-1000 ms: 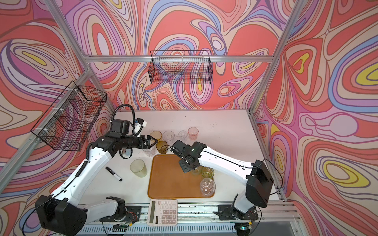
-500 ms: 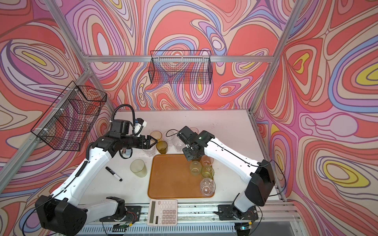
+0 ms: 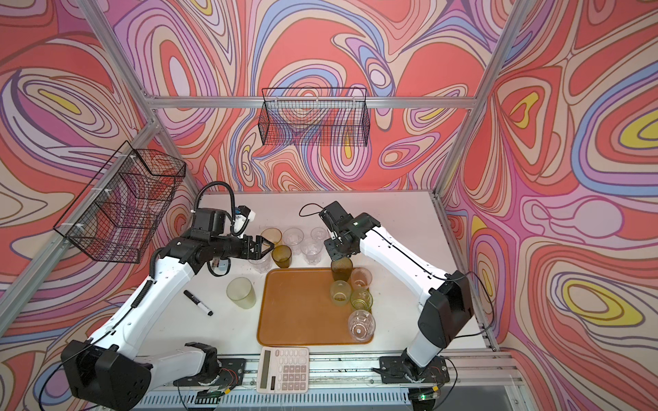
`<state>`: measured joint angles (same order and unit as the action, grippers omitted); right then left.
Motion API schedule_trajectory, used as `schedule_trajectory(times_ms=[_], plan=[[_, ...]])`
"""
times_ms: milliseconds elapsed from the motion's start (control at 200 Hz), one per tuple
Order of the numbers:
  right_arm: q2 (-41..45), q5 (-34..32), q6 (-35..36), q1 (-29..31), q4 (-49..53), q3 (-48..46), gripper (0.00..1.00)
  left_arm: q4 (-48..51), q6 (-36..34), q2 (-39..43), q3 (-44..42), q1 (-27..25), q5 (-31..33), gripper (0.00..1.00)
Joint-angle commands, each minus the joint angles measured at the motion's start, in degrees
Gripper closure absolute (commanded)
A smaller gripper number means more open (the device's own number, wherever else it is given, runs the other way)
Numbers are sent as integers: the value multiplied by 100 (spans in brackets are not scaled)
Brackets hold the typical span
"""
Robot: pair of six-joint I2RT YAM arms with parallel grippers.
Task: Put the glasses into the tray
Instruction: 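Open the right gripper and raise it off the pale green cup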
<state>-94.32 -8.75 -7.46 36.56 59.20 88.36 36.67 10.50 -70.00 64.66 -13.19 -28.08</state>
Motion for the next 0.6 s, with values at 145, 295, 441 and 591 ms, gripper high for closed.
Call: schedule_trajectory(times_ms=[145,295,441,591], plan=[[-429,378,415,-359,-478,314,64,96,-118,24,67,-34,-31,12],[-684,468,473,-490,-656,532,64,95,-115,30,67,-34,-29,12],[-1038,559,500,-577,-786,724,64,88,-119,50,60,-34,-31,12],[-1327,554,500,-649,-970,906,63,93,-113,73,56,-34,-38,12]])
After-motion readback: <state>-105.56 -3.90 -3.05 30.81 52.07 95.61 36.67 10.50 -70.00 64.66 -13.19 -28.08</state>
